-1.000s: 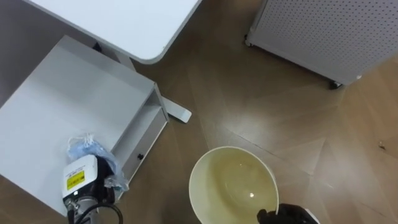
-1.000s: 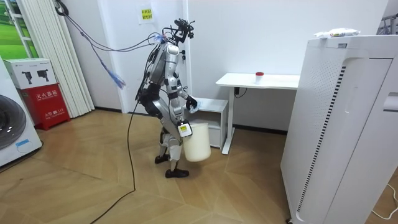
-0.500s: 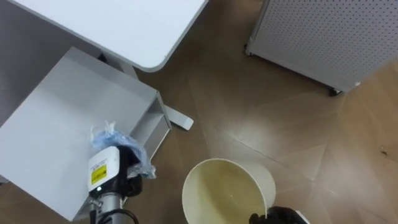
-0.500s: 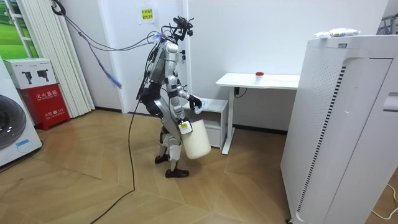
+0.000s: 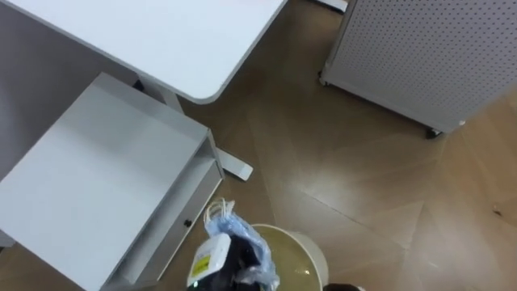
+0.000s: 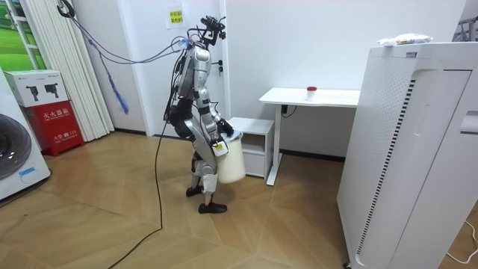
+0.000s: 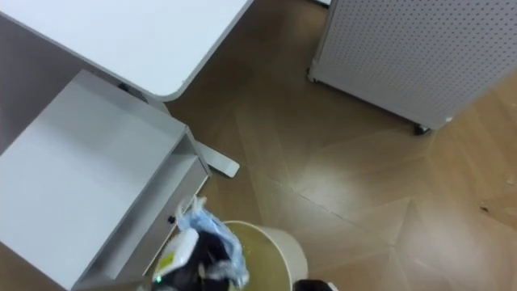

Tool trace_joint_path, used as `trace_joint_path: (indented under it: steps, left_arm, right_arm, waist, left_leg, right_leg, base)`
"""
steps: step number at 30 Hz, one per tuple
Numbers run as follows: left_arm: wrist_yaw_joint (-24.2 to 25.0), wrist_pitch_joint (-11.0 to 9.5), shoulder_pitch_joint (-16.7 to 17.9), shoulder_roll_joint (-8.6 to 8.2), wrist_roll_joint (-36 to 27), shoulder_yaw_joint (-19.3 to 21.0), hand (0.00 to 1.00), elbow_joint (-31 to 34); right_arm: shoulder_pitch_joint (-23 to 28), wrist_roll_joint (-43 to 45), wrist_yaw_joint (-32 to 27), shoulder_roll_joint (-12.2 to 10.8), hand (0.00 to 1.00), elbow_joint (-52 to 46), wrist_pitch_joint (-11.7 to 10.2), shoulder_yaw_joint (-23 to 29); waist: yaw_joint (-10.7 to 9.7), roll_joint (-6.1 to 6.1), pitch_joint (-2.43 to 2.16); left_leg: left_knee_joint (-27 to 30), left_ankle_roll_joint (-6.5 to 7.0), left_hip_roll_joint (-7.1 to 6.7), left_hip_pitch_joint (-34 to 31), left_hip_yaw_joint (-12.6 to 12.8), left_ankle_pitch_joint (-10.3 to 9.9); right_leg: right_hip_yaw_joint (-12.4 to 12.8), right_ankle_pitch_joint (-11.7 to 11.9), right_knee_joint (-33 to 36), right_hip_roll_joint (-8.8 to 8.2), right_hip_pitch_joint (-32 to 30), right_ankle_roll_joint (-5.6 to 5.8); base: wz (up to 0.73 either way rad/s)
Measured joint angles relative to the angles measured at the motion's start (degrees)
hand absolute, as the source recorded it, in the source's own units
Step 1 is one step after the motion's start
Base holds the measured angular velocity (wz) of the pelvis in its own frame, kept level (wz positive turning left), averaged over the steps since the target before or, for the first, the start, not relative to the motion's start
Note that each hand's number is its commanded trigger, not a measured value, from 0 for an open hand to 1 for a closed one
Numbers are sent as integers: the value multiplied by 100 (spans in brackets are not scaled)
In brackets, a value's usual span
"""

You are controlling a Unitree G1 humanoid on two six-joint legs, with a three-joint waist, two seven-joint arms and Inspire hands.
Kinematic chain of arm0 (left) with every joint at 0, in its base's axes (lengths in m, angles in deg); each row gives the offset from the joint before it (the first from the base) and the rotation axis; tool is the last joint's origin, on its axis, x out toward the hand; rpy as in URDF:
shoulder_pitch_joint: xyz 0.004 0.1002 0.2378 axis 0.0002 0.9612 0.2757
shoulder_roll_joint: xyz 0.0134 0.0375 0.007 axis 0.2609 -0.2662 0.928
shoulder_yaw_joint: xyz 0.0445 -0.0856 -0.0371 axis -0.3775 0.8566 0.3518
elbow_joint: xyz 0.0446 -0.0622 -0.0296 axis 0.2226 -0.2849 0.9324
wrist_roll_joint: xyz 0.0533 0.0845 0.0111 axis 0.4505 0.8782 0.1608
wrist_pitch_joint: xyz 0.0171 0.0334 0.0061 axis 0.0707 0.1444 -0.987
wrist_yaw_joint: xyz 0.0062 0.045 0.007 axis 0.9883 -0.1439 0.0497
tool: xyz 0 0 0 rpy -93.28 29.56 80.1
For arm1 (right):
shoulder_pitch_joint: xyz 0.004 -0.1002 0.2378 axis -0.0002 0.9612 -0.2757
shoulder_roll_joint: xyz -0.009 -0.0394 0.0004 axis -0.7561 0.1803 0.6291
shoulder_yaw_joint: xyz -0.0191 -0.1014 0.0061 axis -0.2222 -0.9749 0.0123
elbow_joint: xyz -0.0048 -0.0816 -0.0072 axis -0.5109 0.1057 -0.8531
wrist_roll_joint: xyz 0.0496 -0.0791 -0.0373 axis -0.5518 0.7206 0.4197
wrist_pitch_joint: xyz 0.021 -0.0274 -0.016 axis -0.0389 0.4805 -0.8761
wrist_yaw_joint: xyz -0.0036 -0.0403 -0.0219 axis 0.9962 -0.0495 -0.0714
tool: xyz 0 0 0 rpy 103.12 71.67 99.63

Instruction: Pick garbage

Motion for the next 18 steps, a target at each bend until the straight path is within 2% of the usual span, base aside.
trace_joint_path:
  steps: [1,4,5,6,7,8,13,18]
  left_arm:
    - [158,-15,32,-11,-27,-49,67,-1]
    - [590,-21,74,-9,-234,-125,60,-14]
    - [666,-22,76,-9,-245,-126,60,-23]
    - [830,-21,82,-7,-280,-130,53,-38]
    - [989,-21,110,-3,-351,-146,43,-39]
    - [1064,-21,126,-1,-379,-152,0,-42]
    - [1748,-1,204,30,-444,-254,0,-202]
    - [2176,0,248,52,-443,-288,0,-270]
  right_arm:
    - [6,-1,45,6,100,7,-2,1]
    - [11,8,141,9,100,115,-3,43]
    - [11,11,165,9,100,128,-3,69]
    - [15,11,200,9,100,144,-10,108]
    - [16,32,214,-2,100,159,-15,111]
    - [20,38,214,-5,100,166,-18,118]
    - [29,36,238,-1,100,157,-19,154]
    - [28,38,271,5,100,171,-9,158]
  waist:
    - [3,-2,-1]
    - [14,-1,-2]
    - [20,-1,-2]
    - [24,0,-2]
    - [52,0,-2]
    - [59,-1,-2]
    - [115,-2,-1]
    - [146,-2,0]
  left_leg:
    - [-3,8,8,2,-3,10]
    - [-102,45,-7,42,4,82]
    - [-123,53,-15,44,8,94]
    - [-171,71,-39,55,20,122]
    - [-189,78,-36,67,43,126]
    - [-198,81,-35,80,56,128]
    - [-239,88,-31,124,125,126]
    - [-276,88,-31,159,148,126]
  right_leg:
    - [1,39,-37,2,20,8]
    - [-9,162,-202,15,106,31]
    - [-11,180,-207,13,110,37]
    - [-5,209,-242,-1,112,51]
    - [7,240,-292,7,127,59]
    - [12,247,-302,7,135,61]
    - [6,252,-310,-7,134,68]
    - [16,252,-325,-2,137,66]
  base:
    - [-4]
    - [0]
    - [0]
    - [-4]
    - [-5]
    - [-8]
    - [-4]
    - [-3]
